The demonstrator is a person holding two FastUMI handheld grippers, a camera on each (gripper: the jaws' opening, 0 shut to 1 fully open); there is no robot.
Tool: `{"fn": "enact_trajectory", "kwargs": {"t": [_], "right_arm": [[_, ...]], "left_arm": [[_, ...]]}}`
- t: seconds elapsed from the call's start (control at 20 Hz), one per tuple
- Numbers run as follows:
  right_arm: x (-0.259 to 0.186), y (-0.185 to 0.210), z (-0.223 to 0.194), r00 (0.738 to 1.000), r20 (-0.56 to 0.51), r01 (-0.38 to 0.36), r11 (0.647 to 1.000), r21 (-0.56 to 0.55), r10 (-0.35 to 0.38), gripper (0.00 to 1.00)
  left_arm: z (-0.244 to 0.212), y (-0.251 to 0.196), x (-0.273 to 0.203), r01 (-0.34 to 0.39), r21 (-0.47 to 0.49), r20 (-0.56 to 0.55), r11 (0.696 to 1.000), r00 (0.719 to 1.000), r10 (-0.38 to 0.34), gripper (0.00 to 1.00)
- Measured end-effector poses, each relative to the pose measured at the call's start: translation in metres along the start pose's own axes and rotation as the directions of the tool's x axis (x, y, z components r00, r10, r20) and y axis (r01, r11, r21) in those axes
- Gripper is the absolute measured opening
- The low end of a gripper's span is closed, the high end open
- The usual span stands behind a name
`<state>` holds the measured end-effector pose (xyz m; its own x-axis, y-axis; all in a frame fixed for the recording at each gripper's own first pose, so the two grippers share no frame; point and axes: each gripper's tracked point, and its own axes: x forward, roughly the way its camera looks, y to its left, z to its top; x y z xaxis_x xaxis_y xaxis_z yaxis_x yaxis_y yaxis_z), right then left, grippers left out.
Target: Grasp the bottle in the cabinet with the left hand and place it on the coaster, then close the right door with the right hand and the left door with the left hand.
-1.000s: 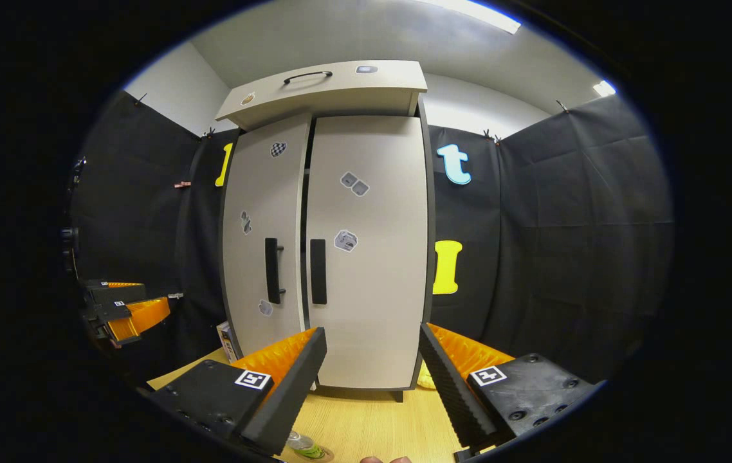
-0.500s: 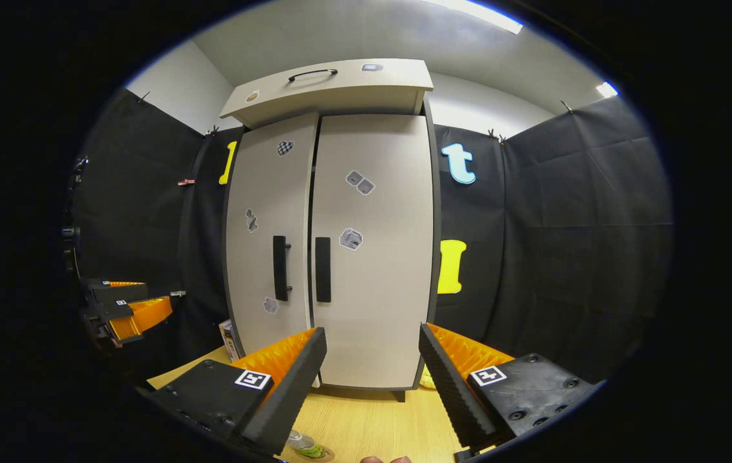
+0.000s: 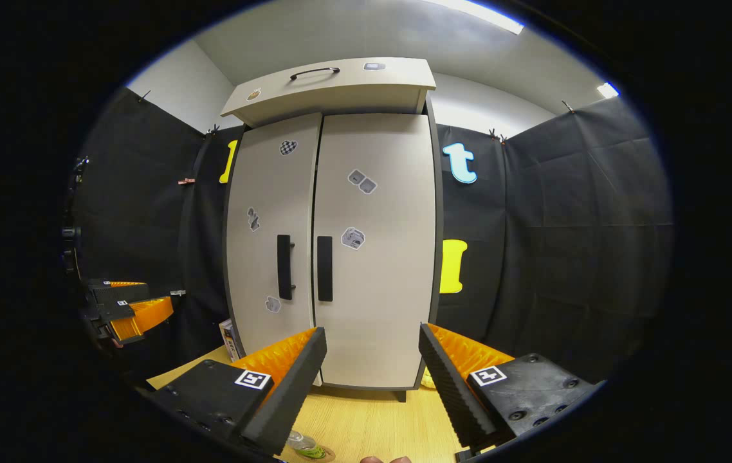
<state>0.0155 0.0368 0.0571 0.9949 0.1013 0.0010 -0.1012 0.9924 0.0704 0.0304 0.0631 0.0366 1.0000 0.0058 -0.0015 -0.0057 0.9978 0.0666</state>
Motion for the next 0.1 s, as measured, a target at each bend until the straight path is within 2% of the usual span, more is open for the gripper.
{"fn": "enact_trajectory", "kwargs": {"t": [0.1], "right_arm": [[0.0003,0.0005,-0.0003,1.000,0.000,0.000,1.000,0.001,0.000,0.96]], "left_arm": [[0.0007,-0.0005,0.0007,0.001,0.002,0.002,1.000,1.000,-0.001,0.93]]}}
